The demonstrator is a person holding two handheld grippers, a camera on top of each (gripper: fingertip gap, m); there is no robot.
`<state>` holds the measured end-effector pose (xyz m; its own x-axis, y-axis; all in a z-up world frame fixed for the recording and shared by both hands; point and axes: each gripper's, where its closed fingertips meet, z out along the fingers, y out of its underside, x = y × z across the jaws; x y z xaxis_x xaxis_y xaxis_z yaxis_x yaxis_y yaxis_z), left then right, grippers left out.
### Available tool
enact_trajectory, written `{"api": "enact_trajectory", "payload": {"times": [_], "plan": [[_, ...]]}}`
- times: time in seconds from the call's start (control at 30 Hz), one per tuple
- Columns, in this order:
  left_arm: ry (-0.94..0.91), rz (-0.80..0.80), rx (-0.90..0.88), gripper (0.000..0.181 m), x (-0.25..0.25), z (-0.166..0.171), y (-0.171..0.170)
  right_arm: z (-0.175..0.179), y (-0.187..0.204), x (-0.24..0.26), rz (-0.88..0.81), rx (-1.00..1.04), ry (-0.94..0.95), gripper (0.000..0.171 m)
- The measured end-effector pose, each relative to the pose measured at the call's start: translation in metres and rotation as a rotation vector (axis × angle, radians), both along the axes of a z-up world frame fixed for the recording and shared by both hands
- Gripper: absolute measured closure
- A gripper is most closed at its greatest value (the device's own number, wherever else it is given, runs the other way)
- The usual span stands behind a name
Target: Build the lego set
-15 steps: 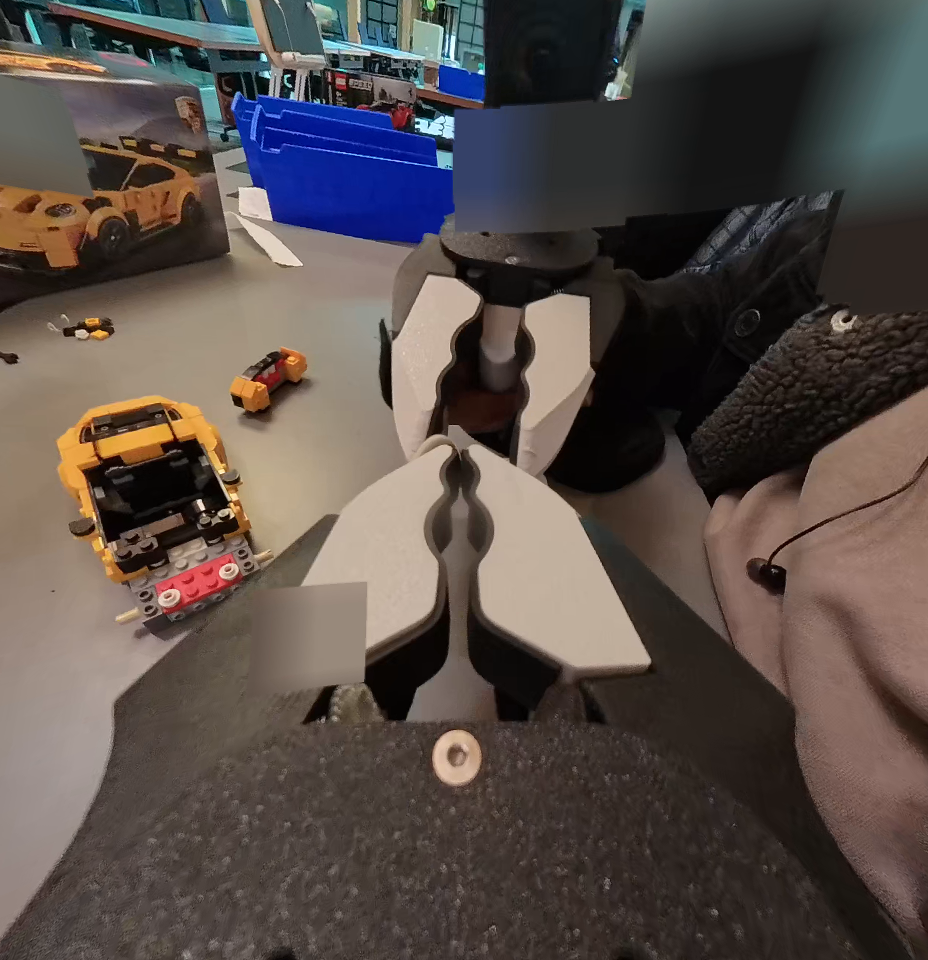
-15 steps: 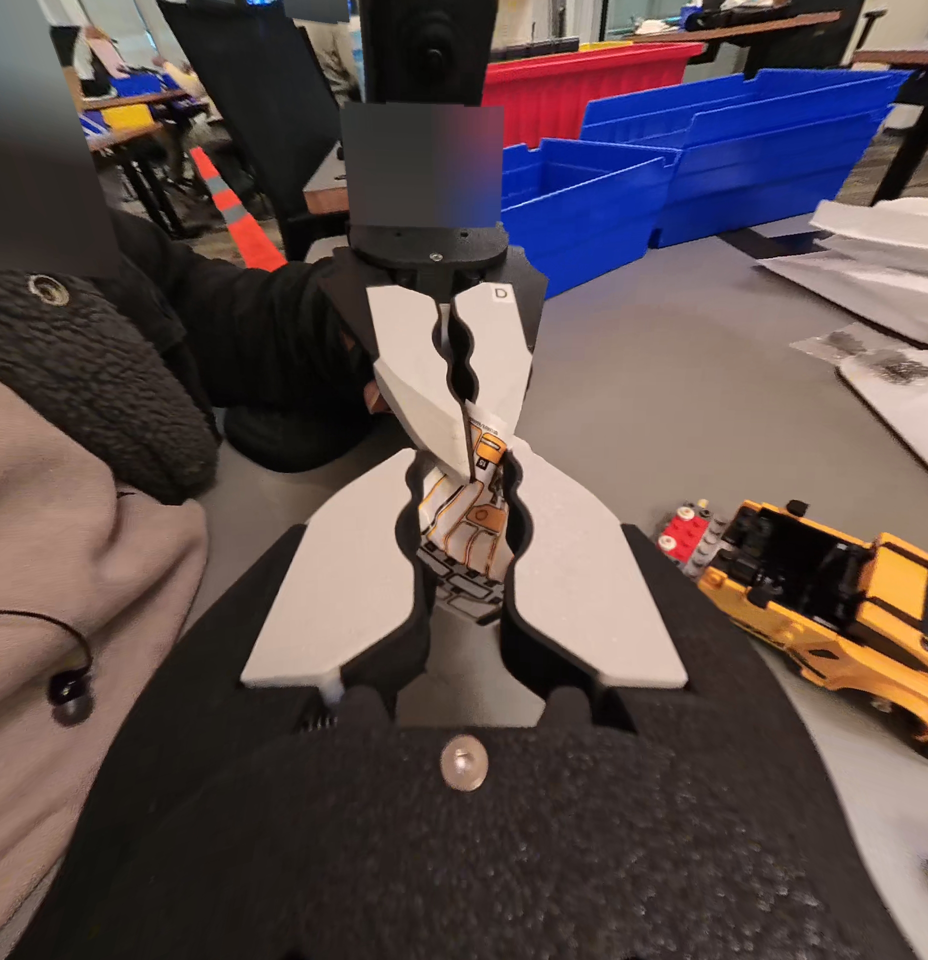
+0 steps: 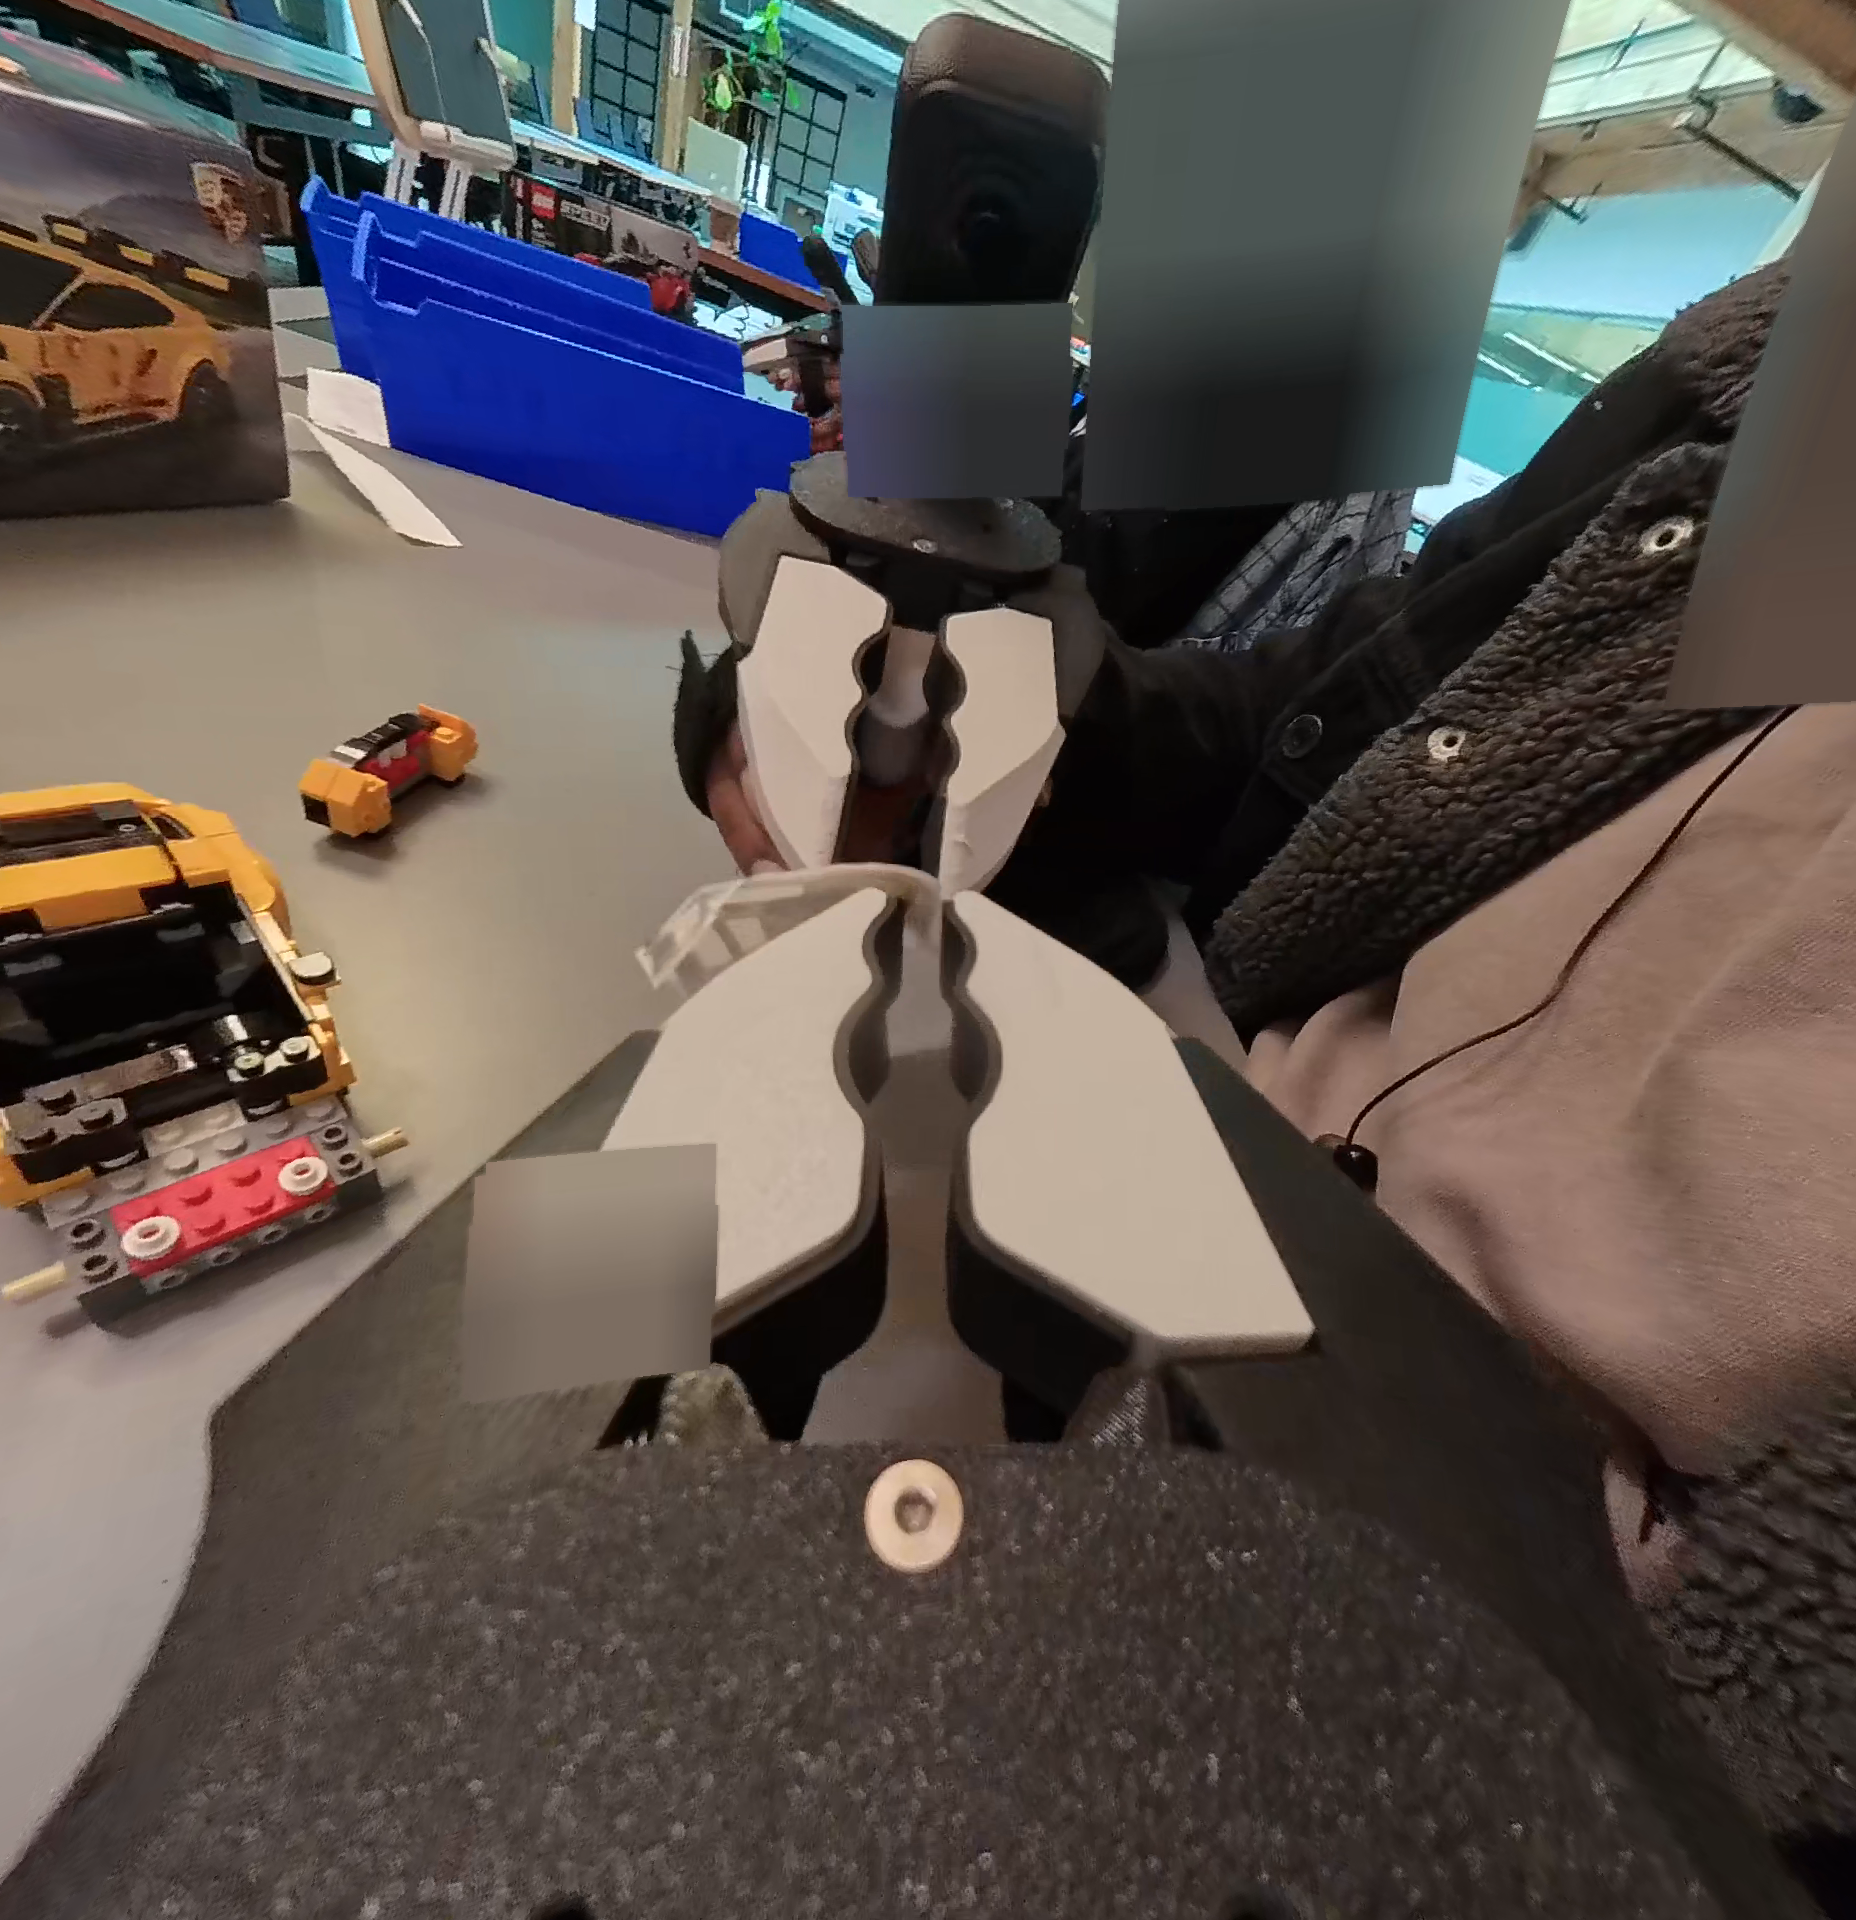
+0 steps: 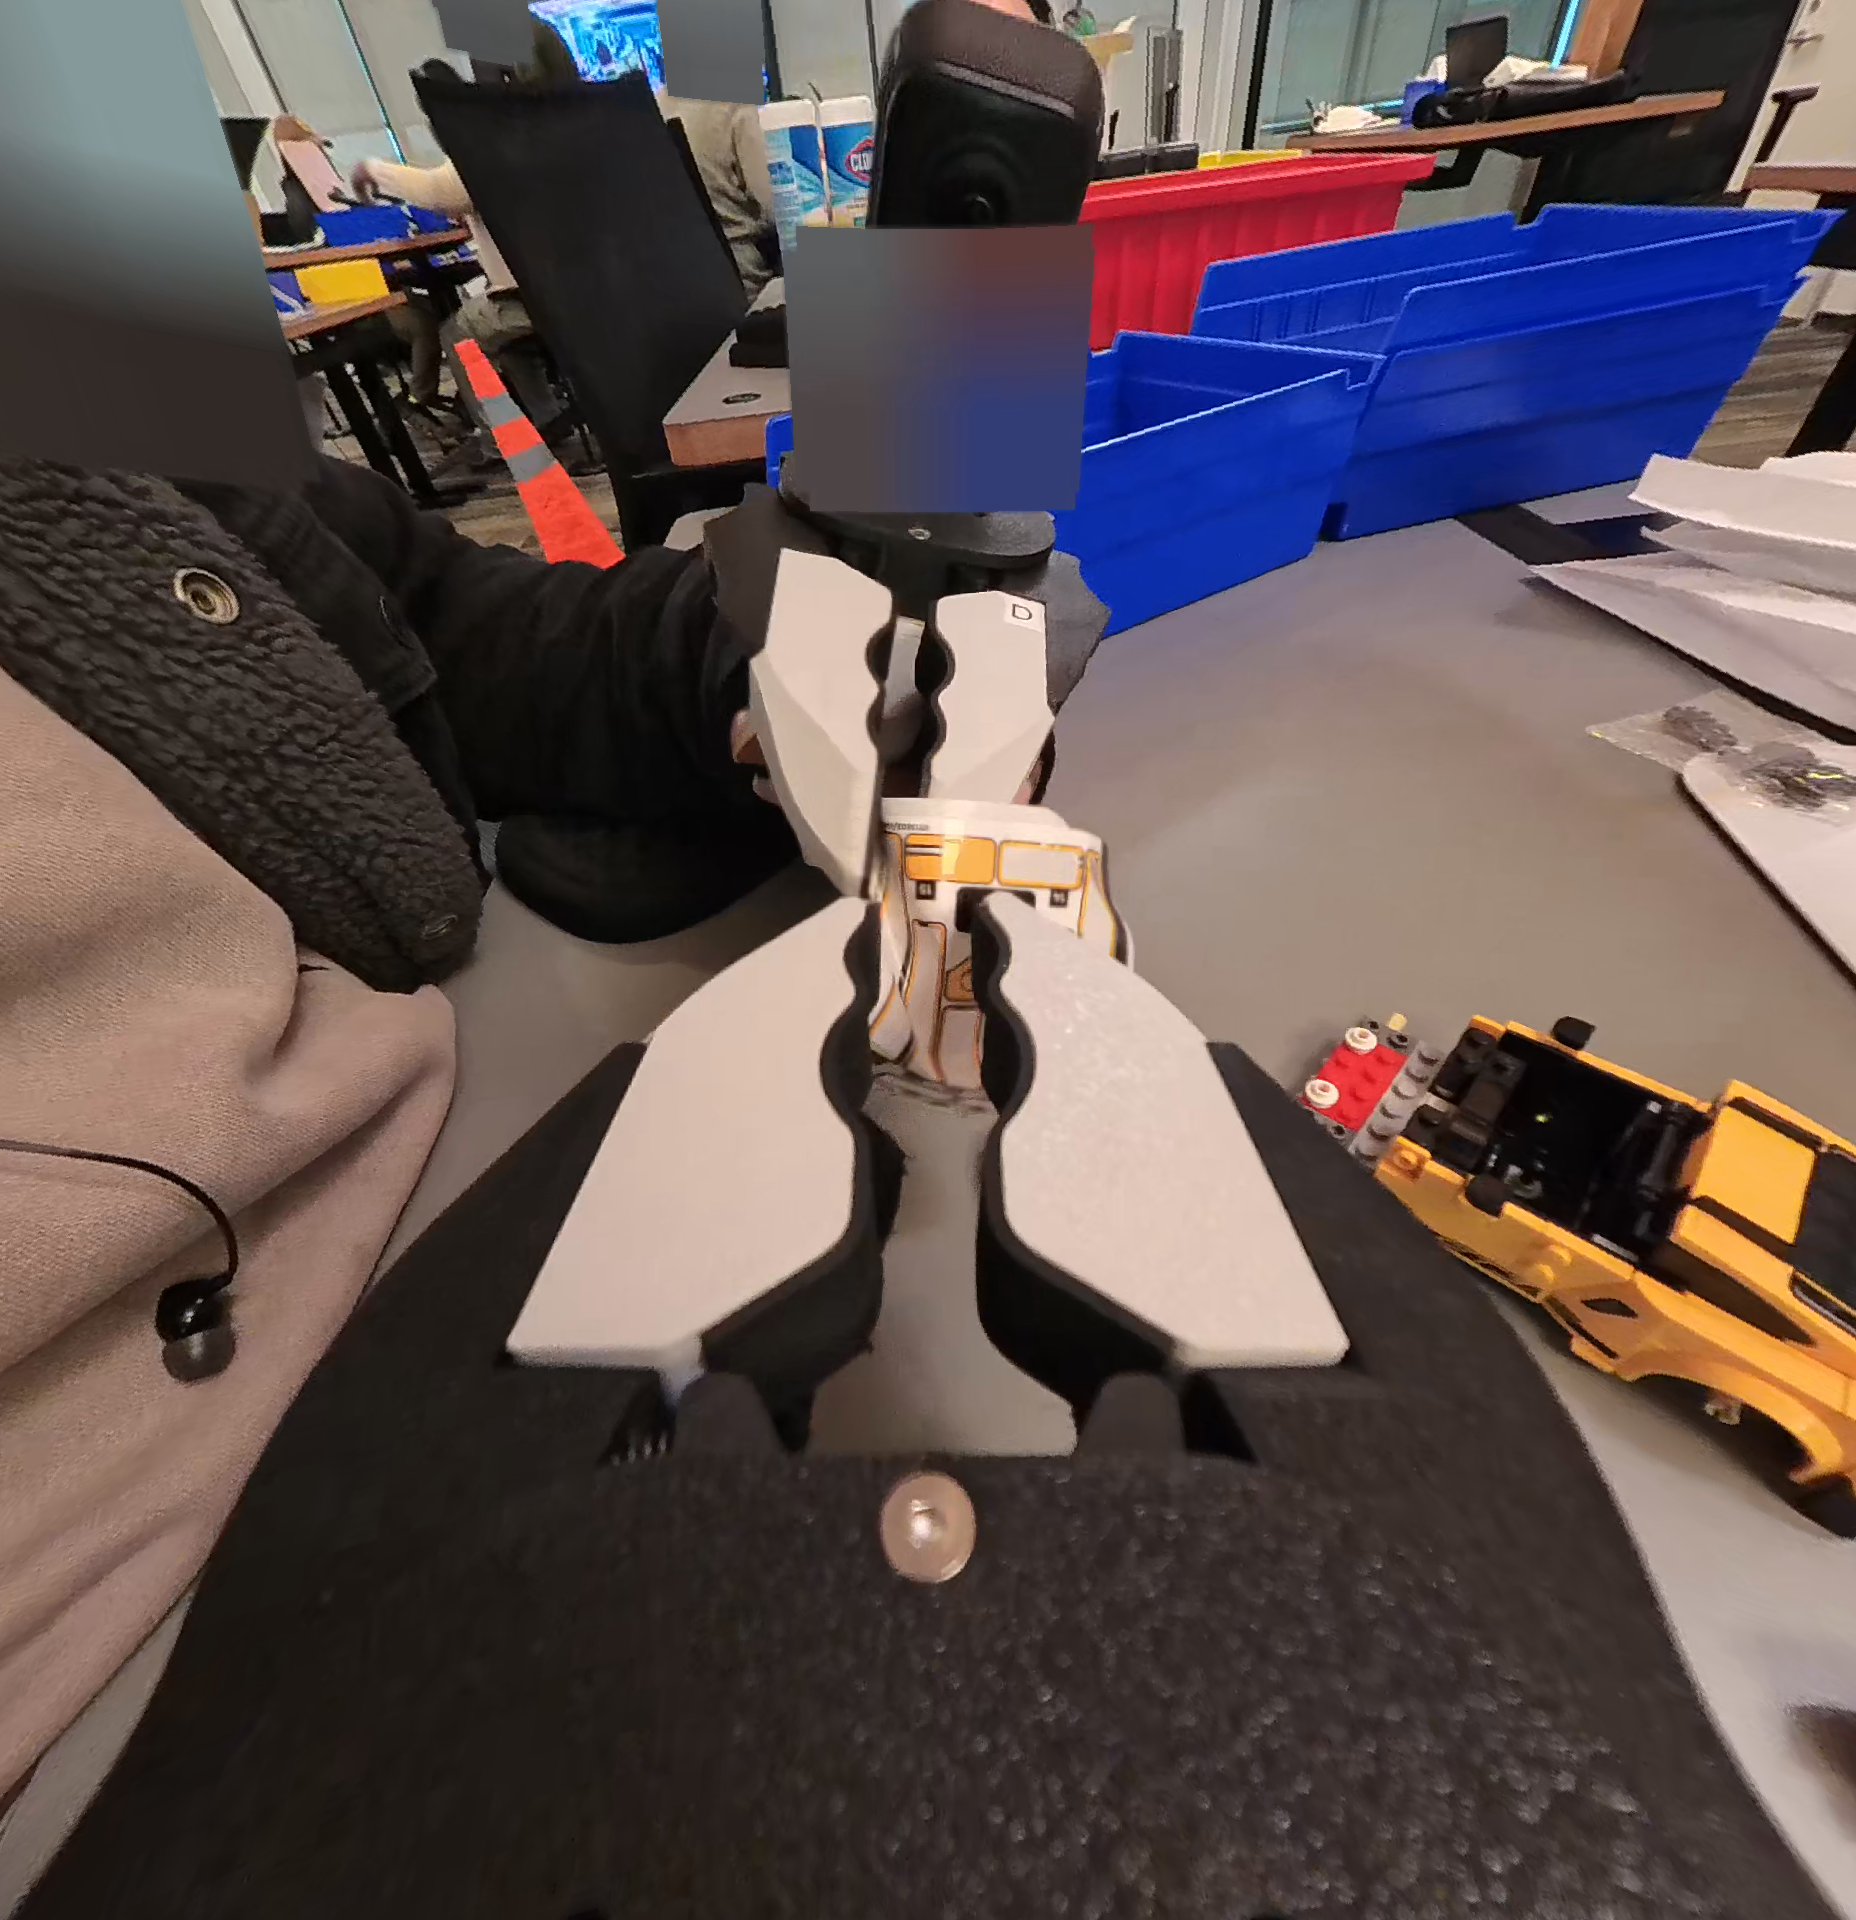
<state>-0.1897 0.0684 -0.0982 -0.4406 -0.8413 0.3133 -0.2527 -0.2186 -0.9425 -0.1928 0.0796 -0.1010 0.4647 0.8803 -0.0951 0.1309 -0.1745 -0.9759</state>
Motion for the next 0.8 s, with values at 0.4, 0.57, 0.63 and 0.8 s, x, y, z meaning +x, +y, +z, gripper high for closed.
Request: {"api": "enact_trajectory", "payload": {"times": [0.4,0.57,0.63,0.8], "plan": [[0.051,0.014,0.143,0.181,0.002,-0.015,-0.004,-0.005,0.0,-0.001,-0.059,0.162,-0.216,0.161],[0.044,0.007,0.213,0.181,0.001,-0.019,-0.005,-0.011,-0.001,0.0,-0.05,0.152,-0.263,0.156],[0.053,0.005,0.237,0.181,0.001,-0.023,-0.005,-0.015,-0.001,0.0,-0.055,0.168,-0.306,0.156],[0.058,-0.003,0.26,0.181,0.001,-0.026,-0.006,-0.018,-0.002,0.0,-0.058,0.178,-0.352,0.156]]}}
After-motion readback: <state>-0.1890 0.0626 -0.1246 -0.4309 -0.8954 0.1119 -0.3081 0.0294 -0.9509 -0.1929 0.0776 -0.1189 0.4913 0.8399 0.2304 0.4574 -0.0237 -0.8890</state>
